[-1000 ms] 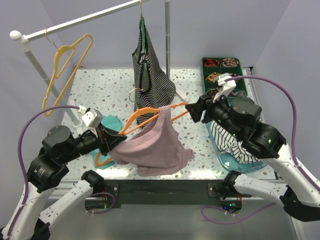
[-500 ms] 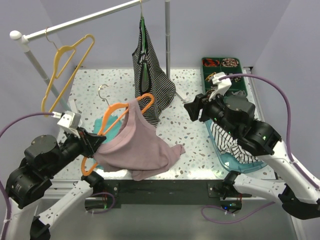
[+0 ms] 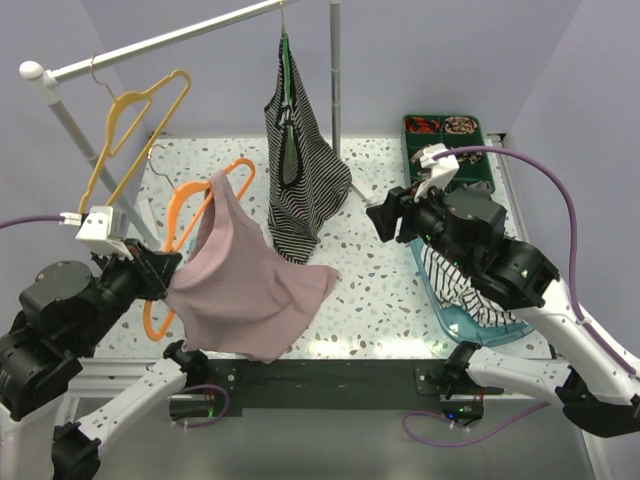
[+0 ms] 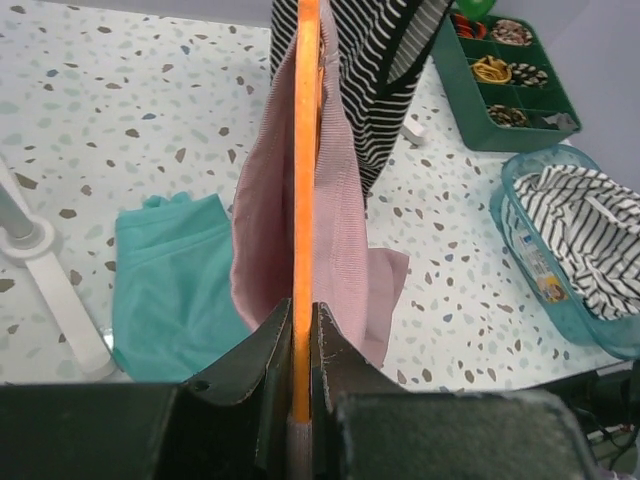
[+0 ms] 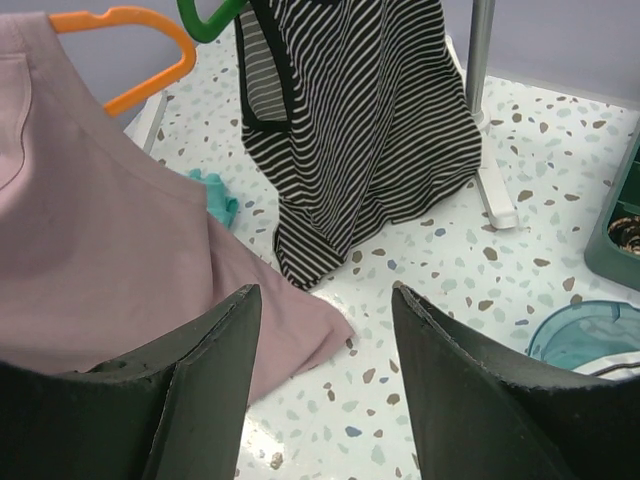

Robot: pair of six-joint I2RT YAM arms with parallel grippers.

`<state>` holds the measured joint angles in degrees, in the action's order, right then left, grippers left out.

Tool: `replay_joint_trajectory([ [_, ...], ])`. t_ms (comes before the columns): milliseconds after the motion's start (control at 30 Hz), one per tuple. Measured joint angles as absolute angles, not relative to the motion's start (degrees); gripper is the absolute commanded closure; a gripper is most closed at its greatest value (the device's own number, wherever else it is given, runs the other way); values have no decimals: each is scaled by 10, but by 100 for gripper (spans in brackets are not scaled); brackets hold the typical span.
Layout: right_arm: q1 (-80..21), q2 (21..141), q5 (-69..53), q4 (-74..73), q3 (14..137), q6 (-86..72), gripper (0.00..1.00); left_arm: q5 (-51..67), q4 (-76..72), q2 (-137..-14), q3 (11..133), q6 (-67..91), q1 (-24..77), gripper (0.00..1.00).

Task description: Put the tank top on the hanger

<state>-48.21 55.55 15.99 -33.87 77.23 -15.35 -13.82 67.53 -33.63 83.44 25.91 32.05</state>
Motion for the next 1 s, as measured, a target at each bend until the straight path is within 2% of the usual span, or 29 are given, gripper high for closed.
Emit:
replay_joint_trajectory([
  [400,-482,553,160,-353,800,-154,42,-222,672,-486,913,244,320,100],
  [633,-482,551,155,-360,807,-154,42,-248,686,-551,1011,217,321,100],
  [1000,-482,571,122,-359,809,-160,43,-241,687,-563,1137,173,328,100],
])
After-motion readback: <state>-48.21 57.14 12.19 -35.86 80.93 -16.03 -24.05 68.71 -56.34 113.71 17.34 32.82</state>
